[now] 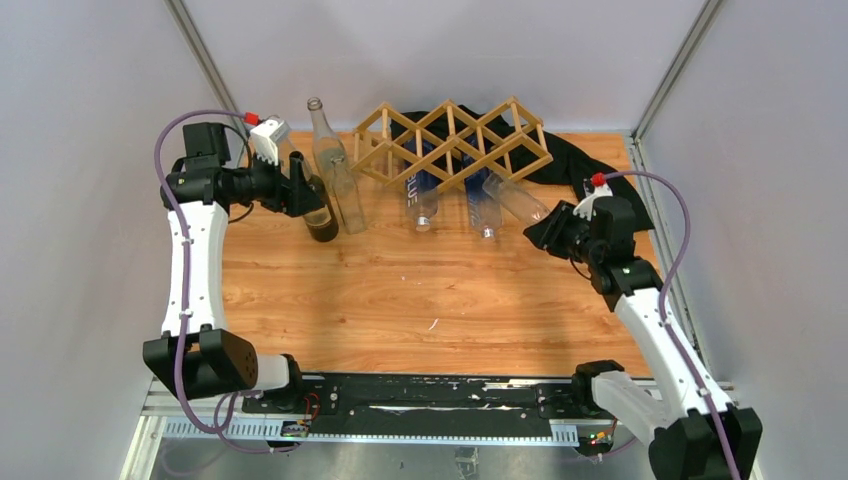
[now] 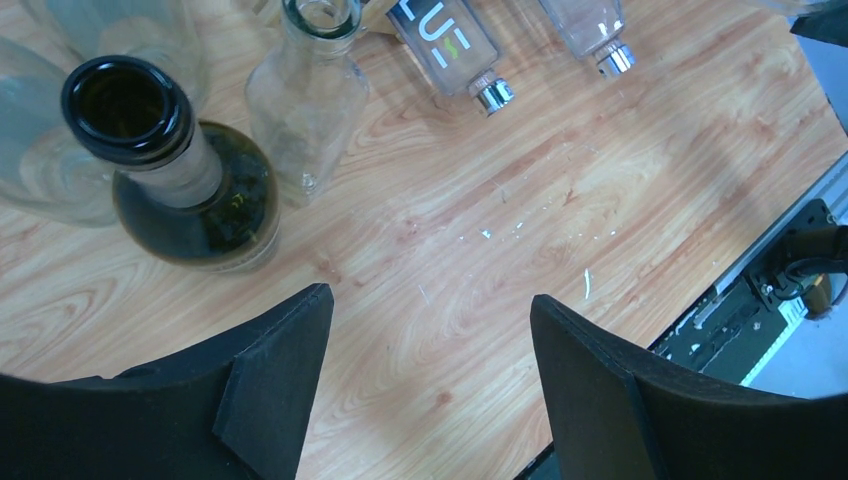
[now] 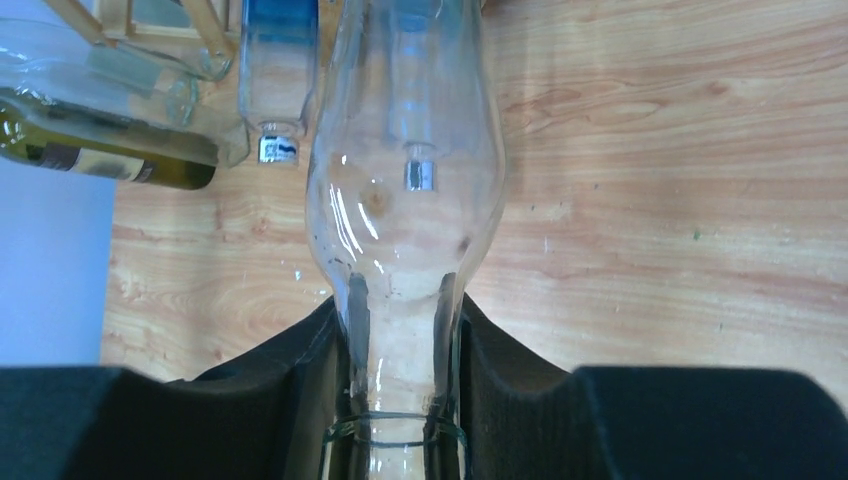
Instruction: Take the wine bottle off the wine rack
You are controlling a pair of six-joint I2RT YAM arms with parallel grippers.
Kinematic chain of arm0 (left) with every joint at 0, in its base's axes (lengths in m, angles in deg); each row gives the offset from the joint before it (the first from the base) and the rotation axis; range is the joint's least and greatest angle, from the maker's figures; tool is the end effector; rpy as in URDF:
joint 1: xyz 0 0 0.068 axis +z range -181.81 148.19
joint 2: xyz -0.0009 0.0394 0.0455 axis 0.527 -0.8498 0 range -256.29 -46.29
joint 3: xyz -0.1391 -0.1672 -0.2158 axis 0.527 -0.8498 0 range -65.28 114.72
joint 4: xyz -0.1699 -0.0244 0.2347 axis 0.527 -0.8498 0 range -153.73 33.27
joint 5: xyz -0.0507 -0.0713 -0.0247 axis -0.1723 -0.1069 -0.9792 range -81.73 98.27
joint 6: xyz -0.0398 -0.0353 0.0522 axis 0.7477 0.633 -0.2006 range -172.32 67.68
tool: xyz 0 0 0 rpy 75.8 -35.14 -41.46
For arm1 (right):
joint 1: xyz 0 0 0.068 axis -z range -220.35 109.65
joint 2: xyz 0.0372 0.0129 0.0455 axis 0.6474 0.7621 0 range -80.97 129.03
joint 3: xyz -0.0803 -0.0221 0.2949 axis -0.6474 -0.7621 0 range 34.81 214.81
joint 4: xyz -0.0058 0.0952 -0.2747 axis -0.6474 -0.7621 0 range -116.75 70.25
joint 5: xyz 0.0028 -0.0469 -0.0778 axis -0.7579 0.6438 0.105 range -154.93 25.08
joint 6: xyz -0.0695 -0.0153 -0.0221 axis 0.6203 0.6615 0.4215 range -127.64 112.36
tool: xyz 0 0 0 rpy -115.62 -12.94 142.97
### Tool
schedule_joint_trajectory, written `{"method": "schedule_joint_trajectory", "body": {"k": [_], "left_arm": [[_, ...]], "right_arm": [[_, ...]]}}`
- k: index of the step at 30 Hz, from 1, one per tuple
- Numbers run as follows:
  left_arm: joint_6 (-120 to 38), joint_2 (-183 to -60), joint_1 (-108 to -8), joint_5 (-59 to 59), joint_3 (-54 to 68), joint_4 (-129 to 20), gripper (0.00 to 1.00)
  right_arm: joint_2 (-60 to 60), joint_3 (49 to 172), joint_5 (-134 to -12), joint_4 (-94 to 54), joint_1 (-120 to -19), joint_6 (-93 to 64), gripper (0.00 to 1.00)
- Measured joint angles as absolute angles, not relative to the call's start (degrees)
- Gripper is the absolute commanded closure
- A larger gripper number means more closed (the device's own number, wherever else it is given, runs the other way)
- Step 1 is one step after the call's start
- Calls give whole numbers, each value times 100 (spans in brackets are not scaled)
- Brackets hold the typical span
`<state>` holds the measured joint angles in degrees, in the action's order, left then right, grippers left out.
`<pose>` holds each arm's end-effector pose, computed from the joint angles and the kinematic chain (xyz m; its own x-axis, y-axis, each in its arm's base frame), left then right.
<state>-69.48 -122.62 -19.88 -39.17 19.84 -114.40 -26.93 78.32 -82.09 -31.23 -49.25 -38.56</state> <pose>0.2929 0.0148 0.4175 -0.6056 0.0761 -0.7921 0.5369 0.7738 -0.3361 0.2451 0.0570 0.3136 -0.5325 0.4134 -0.7386 -0.1686 0.8034 0.5712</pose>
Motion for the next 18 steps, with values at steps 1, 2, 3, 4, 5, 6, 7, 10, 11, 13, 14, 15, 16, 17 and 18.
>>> {"method": "schedule_joint_trajectory", "body": {"k": [1, 2, 3, 4, 5, 6, 7, 10, 11, 13, 14, 15, 16, 17, 18], "left_arm": [[-6951, -12262, -2023, -3910, 1991, -11438, 22], [-6968, -12256, -2049, -3908, 1991, -11438, 22], [-6983, -12247, -2087, -3897, 1991, -11440, 22], [-7008, -12230, -2126, -3889, 1991, -11440, 22], [-7038, -12210, -2178, -3875, 1991, -11440, 22], [-7071, -12179, -2233, -3856, 1991, -11440, 21], [-7095, -12155, -2285, -3843, 1991, -11440, 21], [-7167, -12068, -2491, -3790, 1991, -11440, 21], [-7202, -12037, -2587, -3760, 1991, -11438, 21], [-7274, -11987, -2764, -3703, 1991, -11440, 20], [-7320, -11965, -2845, -3659, 1991, -11440, 19], [-7375, -11935, -2948, -3607, 1991, -11443, 18], [-7434, -11913, -3055, -3552, 1991, -11447, 16], [-7506, -11878, -3182, -3493, 1991, -11456, 14], [-7604, -11843, -3328, -3449, 1991, -11480, 13]], "right_arm": [[-2828, 7832, -8233, -3257, -4925, -3858, 100], [-2944, 7832, -8257, -3392, -4925, -3858, 100], [-3062, 7834, -8286, -3545, -4925, -3858, 100], [-3152, 7834, -8299, -3678, -4925, -3858, 100], [-3259, 7836, -8312, -3842, -4925, -3853, 100], [-3346, 7842, -8314, -3987, -4925, -3851, 100], [-3434, 7873, -8314, -4164, -4925, -3842, 100], [-3558, 8026, -8336, -4518, -4925, -3814, 100], [-3591, 8114, -8375, -4642, -4925, -3803, 100], [-3611, 8280, -8469, -4784, -4925, -3797, 100], [-3602, 8395, -8537, -4850, -4925, -3794, 100], [-3584, 8496, -8605, -4885, -4928, -3790, 100], [-3565, 8594, -8657, -4920, -4930, -3788, 100], [-3528, 8719, -8712, -4961, -4943, -3781, 100], [-3488, 8839, -8760, -4985, -4982, -3779, 100]]}}
